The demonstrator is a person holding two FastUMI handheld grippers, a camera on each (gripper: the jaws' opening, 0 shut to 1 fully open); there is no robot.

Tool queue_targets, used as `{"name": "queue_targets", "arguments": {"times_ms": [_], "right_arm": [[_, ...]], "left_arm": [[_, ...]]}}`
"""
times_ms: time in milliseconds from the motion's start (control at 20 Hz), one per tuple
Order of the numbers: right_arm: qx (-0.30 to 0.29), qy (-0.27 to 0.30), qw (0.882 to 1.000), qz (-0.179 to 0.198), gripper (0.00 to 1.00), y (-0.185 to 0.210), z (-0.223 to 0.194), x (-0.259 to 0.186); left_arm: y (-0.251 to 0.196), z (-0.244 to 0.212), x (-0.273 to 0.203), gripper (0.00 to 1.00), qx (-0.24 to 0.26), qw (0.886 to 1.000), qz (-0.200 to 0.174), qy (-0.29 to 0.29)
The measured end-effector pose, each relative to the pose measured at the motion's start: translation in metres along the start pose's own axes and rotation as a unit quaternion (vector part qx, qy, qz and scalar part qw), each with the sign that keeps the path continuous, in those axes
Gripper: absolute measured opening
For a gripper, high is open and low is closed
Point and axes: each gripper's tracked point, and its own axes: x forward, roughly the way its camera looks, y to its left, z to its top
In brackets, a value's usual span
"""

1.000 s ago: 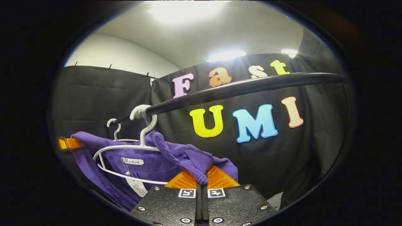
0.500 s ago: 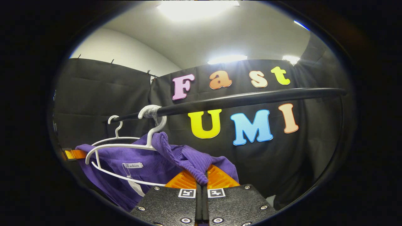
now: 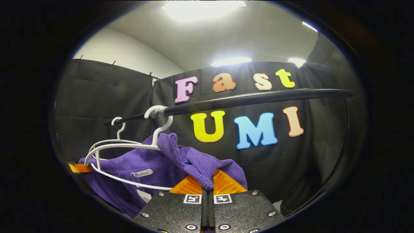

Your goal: Grasp the clothes on the hanger with both hands and then place them into the laundry hamper below.

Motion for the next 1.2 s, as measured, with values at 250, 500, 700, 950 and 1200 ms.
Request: {"name": "queue_targets", "arguments": {"times_ms": [250,500,700,950,1200], "right_arm": [[0.004,-0.003,1.000,0.006,0.00,-0.004,0.001,0.005],[0.009,-0.007,1.000,0.004,0.00,-0.034,0.004,0.020],[0.010,-0.012,1.000,0.004,0.00,-0.060,0.008,0.026],[0.007,-0.028,1.000,-0.004,0.00,-0.098,0.013,0.033],[0.010,-0.025,1.000,-0.001,0.00,-0.133,0.007,0.041]], "left_arm": [[-0.019,-0.019,-0.007,0.01,-0.014,1.000,0.003,0.010],[-0.053,-0.029,-0.001,0.01,-0.010,1.000,0.008,0.007],[-0.080,-0.027,0.009,0.01,-0.009,1.000,0.012,-0.005],[-0.110,-0.038,0.019,0.06,0.001,1.000,0.021,0.002],[-0.138,-0.052,0.026,0.01,0.010,0.999,0.036,0.008]]}}
